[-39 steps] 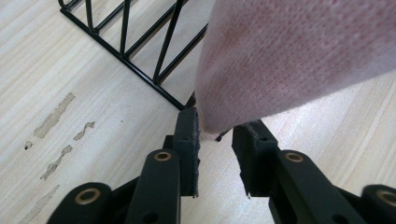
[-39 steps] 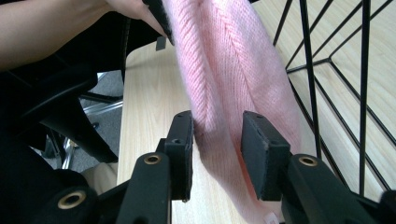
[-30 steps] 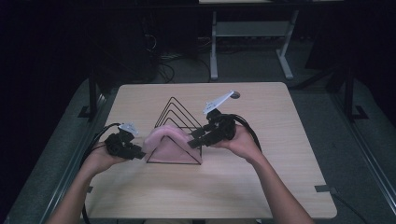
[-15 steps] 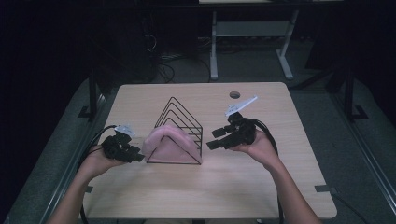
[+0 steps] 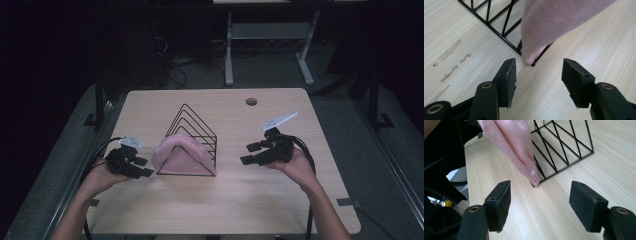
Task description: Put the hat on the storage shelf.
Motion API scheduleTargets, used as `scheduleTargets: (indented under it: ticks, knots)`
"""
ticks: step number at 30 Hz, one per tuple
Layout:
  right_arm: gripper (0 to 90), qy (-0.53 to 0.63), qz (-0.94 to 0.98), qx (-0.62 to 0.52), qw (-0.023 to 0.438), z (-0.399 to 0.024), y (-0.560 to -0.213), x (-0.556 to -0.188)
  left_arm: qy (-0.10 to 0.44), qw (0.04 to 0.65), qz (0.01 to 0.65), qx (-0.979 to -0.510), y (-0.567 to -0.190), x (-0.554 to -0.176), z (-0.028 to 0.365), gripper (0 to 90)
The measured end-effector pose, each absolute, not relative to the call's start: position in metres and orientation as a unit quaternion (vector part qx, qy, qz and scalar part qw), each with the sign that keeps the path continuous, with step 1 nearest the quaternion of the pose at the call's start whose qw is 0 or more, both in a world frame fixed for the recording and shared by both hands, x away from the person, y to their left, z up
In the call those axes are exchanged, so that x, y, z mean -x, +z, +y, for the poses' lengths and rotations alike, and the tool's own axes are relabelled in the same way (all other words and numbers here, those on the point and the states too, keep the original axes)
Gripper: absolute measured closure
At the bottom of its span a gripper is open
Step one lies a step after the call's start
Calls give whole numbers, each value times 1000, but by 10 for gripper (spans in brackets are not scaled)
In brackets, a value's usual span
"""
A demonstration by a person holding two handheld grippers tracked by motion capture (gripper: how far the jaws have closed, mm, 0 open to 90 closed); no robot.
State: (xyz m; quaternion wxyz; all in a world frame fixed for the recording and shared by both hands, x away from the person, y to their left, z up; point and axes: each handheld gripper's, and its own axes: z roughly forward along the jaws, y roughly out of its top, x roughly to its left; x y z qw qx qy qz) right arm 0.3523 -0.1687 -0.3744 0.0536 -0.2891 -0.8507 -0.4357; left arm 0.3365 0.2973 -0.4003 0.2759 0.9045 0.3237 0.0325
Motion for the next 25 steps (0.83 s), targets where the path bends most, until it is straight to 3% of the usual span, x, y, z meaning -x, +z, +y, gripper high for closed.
scheduleTargets:
  ticks: [19,25]
  knots:
    - [288,-415,-836,357,34,-235,-420,-308,45,296,340,-892,-407,-321,303,373]
    - [270,-449,-815,366,3,-245,-434,-278,61,319,354,-877,-413,-305,306,354]
